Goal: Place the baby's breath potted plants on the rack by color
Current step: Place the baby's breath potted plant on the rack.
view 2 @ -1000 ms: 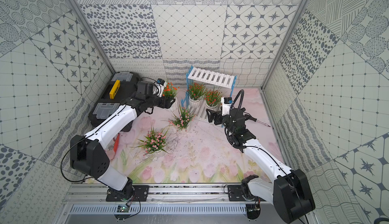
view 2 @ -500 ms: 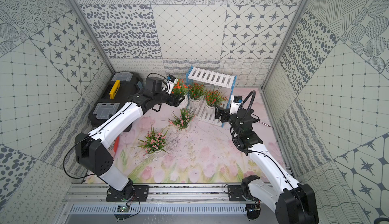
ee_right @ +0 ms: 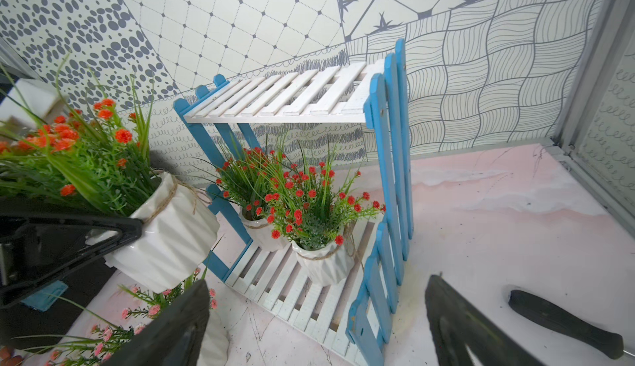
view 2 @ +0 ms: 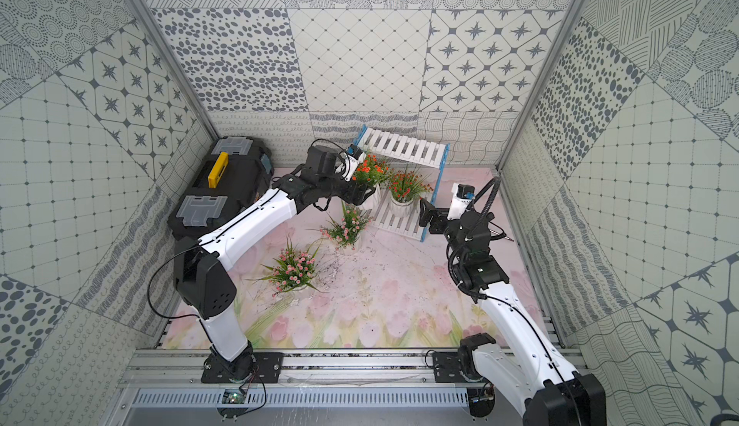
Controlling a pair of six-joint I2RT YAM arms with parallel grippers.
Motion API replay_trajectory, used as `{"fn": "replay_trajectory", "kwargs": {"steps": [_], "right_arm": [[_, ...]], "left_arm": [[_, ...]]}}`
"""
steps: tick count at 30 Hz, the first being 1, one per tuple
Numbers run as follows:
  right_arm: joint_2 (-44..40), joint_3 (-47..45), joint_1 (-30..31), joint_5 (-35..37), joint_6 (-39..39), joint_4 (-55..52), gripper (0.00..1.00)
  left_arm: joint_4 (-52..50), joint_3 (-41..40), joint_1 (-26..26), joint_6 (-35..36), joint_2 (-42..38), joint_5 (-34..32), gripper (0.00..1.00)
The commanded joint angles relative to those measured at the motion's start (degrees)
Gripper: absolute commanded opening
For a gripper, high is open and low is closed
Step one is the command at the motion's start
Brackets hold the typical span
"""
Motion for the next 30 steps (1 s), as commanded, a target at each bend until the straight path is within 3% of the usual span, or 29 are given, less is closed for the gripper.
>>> {"fn": "replay_trajectory", "kwargs": {"steps": [1, 14, 30], "right_arm": [[-1.6, -0.94, -0.99, 1.34, 0.23, 0.27, 0.98], [-2.41, -1.3, -2.8, 0.73, 0.52, -0.09, 0.98], [-2.05, -0.86, -3.26, 0.43, 0.69, 0.09, 0.98]], "left_arm": [[5.45, 3.31, -2.23, 0.54, 1.87, 1.03, 0.62], [7.53, 3.37, -7.08, -0.77, 5.44, 0.41, 0.62], [13.65, -2.06, -8.04, -3.98, 8.95, -2.69, 0.62]]}}
